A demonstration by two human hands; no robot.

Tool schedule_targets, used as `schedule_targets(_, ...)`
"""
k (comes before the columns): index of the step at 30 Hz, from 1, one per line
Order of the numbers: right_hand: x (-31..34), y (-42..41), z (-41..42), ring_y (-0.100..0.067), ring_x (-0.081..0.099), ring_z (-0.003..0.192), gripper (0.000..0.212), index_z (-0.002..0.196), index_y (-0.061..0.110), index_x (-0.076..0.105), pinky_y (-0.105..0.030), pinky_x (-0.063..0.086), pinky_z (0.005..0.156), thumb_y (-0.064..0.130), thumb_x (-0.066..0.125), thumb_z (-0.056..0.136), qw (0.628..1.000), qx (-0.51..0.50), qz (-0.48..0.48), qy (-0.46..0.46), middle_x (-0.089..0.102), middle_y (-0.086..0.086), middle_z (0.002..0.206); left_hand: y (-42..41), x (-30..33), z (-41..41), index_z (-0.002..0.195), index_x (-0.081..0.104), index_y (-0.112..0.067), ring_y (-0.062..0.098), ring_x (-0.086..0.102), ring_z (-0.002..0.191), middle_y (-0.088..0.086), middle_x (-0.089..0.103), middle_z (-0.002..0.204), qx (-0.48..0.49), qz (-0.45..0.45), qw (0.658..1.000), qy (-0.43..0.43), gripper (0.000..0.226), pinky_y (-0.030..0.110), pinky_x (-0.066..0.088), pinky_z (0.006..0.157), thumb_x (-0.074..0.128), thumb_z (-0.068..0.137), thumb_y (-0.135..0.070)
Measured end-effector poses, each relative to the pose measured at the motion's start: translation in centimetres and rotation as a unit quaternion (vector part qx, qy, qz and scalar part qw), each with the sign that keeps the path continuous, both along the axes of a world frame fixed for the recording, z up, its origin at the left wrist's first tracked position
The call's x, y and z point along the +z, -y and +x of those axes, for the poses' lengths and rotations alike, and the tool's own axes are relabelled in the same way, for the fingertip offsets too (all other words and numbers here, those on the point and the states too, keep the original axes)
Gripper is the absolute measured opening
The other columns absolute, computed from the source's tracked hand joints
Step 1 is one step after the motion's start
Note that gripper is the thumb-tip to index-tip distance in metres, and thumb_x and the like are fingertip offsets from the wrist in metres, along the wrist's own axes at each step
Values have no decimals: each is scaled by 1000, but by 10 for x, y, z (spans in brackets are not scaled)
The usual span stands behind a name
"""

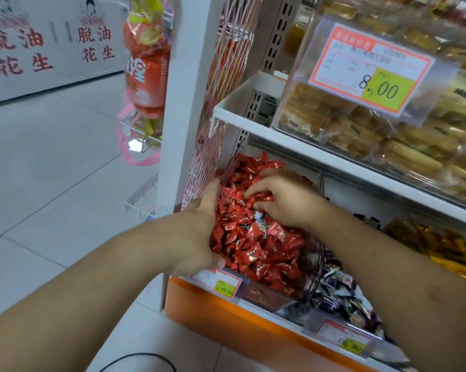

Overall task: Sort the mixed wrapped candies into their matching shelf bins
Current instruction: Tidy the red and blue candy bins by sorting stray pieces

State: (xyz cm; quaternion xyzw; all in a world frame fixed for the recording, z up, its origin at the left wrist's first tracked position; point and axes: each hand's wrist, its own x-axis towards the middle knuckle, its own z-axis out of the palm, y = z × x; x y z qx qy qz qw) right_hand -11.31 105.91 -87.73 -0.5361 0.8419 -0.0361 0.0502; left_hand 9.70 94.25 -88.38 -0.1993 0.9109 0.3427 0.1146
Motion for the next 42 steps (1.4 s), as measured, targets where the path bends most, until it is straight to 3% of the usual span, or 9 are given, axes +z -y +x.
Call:
schedule_targets(6,2,-6,-7,-15,50,132,47,134,45,64,-37,41,115,40,79,89,999,-22,-17,-19,50,12,145,-2,4,1,147,-42,-38,25,26,153,0,1,172,-1,0,1000,6,136,37,30,120,80,86,-39)
schedule_targets(10,13,-17,4,-4,35,147,62,144,55,51,-35,29,125,44,77,88,1000,7,-18,6,33,25,160,-3,5,1,147,-42,-36,25,27,153,1,1,172,1,0,1000,9,135,36,30,118,79,87,-39)
schedule_targets(12,22,-27,18,4,33,143,62,146,54,49,-24,27,122,37,75,93,1000,-1,-23,9,29,30,160,-3,6,1,147,-42,-36,25,28,152,2,2,171,2,1,1000,9,135,34,30,116,79,87,-38)
schedule_targets(16,23,-39,48,6,53,122,37,127,35,70,-12,37,111,15,70,96,993,31,-111,-6,58,23,135,-4,6,1,146,-43,-36,25,30,151,1,0,172,3,3,1000,11,135,35,32,116,79,88,-37)
schedule_targets(20,1,-32,54,0,66,104,32,130,36,69,-28,57,98,22,64,101,998,15,-2,61,69,12,127,-5,6,1,146,-43,-36,26,31,151,0,-2,172,5,-1,1000,14,134,37,35,116,78,88,-38)
schedule_targets(24,-6,-27,37,-15,51,139,57,147,36,55,-40,46,115,36,76,93,998,-43,37,-3,56,11,150,-5,7,1,146,-43,-36,26,29,152,0,-2,172,6,7,1000,18,134,35,32,116,78,89,-37)
schedule_targets(29,5,-23,19,-13,49,138,66,146,33,57,-35,42,116,35,84,86,996,-72,60,-9,53,12,151,-4,7,-1,145,-45,-34,26,27,152,2,-5,172,4,2,1000,23,134,35,32,116,77,89,-39)
schedule_targets(37,-12,-16,15,-16,61,121,52,134,37,64,-40,52,107,40,75,83,993,-105,50,-4,59,5,141,-5,7,-1,144,-46,-32,27,29,152,0,-12,171,5,-1,1000,24,132,34,38,112,75,91,-38)
schedule_targets(42,-15,-14,14,-14,67,102,21,104,39,74,-40,59,92,42,80,85,992,-127,15,-6,68,12,121,-4,4,-1,145,-45,-33,27,32,151,1,-8,171,4,-3,1000,22,134,36,38,114,77,89,-38)
